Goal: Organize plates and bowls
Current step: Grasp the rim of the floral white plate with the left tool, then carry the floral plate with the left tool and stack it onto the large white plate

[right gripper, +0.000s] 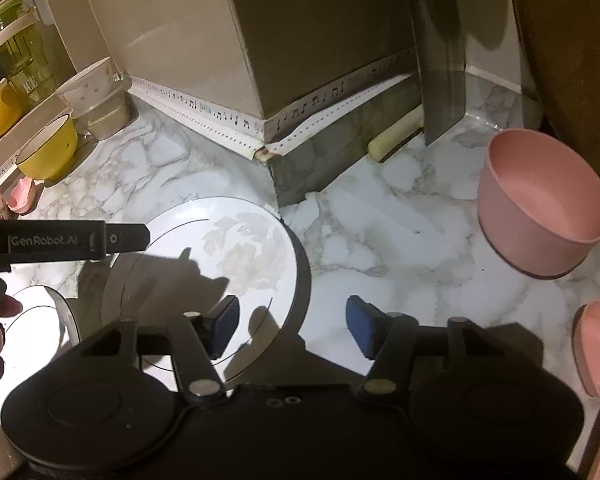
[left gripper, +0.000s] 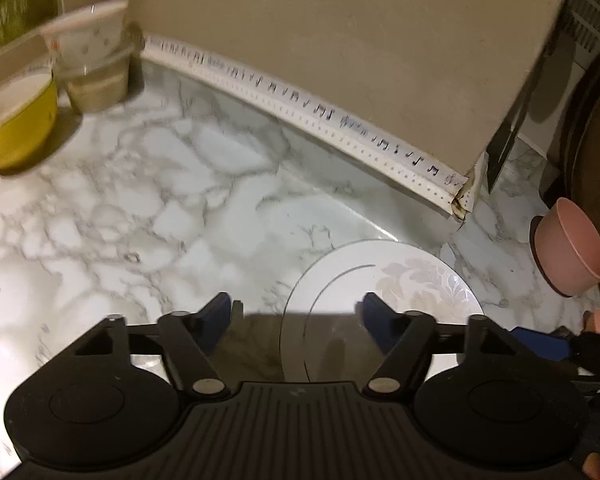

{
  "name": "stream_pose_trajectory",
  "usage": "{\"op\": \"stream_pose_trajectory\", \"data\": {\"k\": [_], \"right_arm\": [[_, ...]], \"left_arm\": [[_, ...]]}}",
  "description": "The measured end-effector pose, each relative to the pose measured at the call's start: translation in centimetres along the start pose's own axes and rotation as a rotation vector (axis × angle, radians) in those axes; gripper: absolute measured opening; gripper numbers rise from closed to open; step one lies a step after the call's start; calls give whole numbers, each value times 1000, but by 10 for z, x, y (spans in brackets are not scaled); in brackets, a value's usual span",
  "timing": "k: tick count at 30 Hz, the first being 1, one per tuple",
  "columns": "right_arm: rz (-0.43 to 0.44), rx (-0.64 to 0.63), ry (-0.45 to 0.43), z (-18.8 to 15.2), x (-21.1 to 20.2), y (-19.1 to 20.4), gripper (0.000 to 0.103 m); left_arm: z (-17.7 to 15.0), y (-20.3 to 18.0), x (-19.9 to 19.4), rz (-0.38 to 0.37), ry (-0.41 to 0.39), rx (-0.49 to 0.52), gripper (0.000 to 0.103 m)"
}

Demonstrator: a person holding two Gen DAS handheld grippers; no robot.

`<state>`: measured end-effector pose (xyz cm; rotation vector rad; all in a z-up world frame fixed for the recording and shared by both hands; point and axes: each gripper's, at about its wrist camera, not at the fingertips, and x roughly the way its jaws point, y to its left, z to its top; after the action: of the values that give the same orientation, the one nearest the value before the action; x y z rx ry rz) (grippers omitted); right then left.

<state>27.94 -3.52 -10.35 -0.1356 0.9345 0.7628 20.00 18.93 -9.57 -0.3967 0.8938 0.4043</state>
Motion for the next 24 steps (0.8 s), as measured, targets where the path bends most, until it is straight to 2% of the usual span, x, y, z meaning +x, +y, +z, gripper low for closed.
{"op": "stream_pose_trajectory", "data": {"k": [5,7,10,12,15,20,24], "right_arm": [[28,26,8,1,3,-3,42],[45,39,12,1,3,-5,36],[61,56,22,0,5,-5,32],[71,67,29,0,7,-5,27],[82,86,38,-1,9,-6,19],[87,110,36,-1,9,-8,14],[102,135,37,-1,10,-12,12]], "left_arm": [[-1,8,5,-20,27,-28,54],[-1,11,5,-34,32,-39,52],[-1,11,5,-56,42,-40,41],[-2,11,7,-61,50,-46,41],[-2,13,8,-65,62,-62,31],[-3,18,10,-77,71,-96,17],[-2,18,10,-76,69,-108,15]]}}
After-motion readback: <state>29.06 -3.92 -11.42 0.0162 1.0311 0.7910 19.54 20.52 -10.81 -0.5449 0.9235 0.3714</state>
